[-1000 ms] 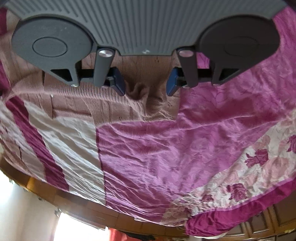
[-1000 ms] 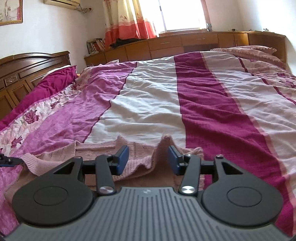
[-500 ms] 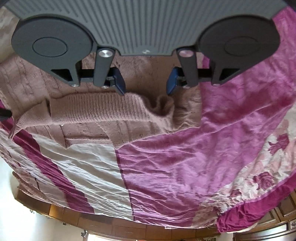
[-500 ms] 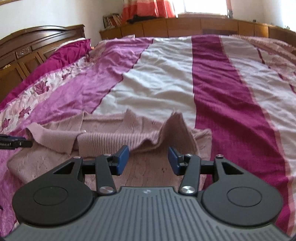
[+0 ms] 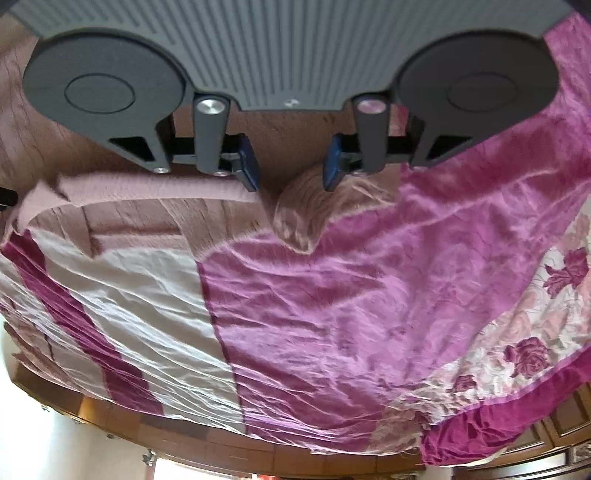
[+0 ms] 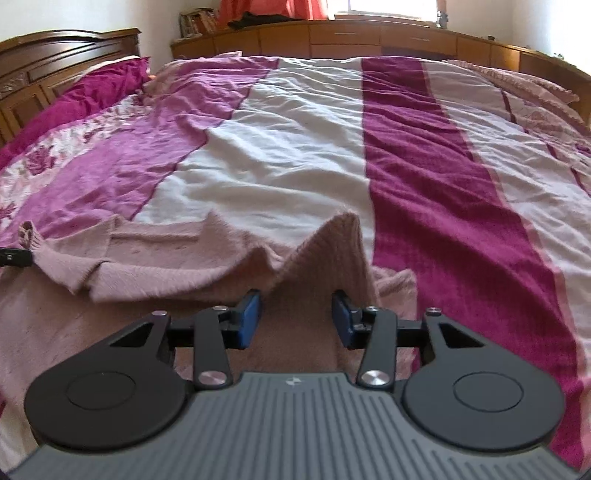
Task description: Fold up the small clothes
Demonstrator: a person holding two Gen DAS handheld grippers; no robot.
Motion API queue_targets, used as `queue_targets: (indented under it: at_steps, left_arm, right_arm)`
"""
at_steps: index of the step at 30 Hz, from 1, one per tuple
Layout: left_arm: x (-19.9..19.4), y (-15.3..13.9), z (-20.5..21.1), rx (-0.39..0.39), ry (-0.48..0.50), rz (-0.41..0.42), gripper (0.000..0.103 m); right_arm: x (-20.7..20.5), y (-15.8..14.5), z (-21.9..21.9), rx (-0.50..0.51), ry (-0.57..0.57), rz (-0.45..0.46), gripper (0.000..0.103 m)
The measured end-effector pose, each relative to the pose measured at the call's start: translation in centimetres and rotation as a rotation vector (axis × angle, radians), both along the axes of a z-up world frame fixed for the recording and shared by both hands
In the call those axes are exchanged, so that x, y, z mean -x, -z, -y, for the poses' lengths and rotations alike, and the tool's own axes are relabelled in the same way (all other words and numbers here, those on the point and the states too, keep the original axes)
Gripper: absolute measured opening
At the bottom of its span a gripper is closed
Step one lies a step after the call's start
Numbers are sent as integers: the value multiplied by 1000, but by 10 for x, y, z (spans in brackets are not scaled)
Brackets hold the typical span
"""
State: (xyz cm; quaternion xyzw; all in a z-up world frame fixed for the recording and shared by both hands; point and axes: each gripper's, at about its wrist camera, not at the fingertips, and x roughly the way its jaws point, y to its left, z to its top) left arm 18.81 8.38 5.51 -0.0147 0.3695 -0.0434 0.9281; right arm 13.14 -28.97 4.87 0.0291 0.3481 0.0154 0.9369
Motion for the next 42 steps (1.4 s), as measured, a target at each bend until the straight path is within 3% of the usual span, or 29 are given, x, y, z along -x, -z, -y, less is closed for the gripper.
queue_targets:
  at_steps: [6,16,18,22,25,34,36,39,41,42]
  left_arm:
    - [-3,2,-9,-14,-32,-11,40]
    - [0,10,-27,-3,-89,-24,44]
    - [-1,13,-29,-4,-99,-34,44]
    - [1,19,-32,3,-108,-45,44]
    - [5,18,-35,-6,-119,-52,50]
    - [31,7,-47,31,-129,-86,51]
    - [39,4,-48,37,-125,-93,51]
    - [51,0,-48,46,-116,-99,51]
    - [60,-3,-47,50,-102,-98,54]
    - [65,-4,-46,51,-95,-98,66]
  right_arm:
    - [-10,-2,7,34,46,1,51]
    - [32,-17,19,-83,45,15,53]
    - [34,-13,21,-71,63,4,58]
    - [31,9,22,-58,105,-56,59]
    - [35,19,22,-70,120,-29,60]
    - [58,5,30,-169,172,6,62]
    - [68,1,32,-186,183,14,75]
    - [84,-5,34,-205,186,33,79]
    - [94,-8,34,-210,190,41,80]
    - [100,-9,34,-213,196,45,80]
